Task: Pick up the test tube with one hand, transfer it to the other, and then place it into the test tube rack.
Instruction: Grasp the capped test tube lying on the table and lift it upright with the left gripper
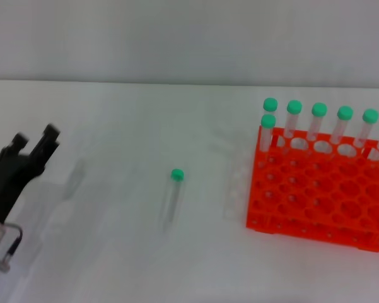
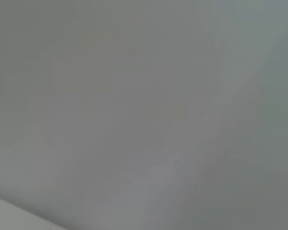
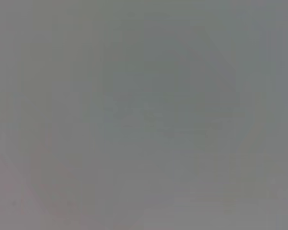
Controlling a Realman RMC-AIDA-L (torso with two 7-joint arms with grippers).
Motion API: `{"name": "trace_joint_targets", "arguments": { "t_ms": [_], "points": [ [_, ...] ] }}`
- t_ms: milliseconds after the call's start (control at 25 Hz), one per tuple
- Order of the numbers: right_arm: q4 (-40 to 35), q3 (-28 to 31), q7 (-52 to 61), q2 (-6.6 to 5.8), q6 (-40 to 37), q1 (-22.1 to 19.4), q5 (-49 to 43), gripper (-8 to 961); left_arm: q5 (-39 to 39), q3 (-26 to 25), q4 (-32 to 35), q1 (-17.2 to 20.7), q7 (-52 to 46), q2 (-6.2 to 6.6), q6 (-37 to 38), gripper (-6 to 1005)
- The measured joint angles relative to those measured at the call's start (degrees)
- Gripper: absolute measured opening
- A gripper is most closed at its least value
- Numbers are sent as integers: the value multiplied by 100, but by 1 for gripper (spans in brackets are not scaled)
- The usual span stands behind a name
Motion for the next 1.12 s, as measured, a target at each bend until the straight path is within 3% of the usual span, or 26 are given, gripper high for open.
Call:
{"name": "trace_joint_targets", "arguments": {
  "t_ms": [320, 480, 600, 680, 920, 1120],
  "points": [
    [-7, 0, 0, 6, -2, 40, 0, 859, 2320, 97, -1248, -1531, -2885, 618, 51, 875],
    [-7, -1, 0, 9, 20, 43, 0, 859, 2768, 946, -1873, -2225, -4331, 784, 146, 876],
    [-8, -7, -27, 25, 26, 49, 0, 859, 2776, 1797, -2559, -2670, -5514, 711, 205, 876],
    [8, -9, -62, 39, 12, 48, 0, 859, 3043, 2074, -3093, -3004, -6126, 610, 332, 876],
    [35, -9, -72, 44, -3, 19, 0, 860, 4898, 2110, -4444, -4131, -7426, 339, 707, 876],
    [4, -9, -86, 37, -4, 36, 1, 860, 6379, 2124, -4405, -5006, -8440, 314, 715, 875]
  ]
}}
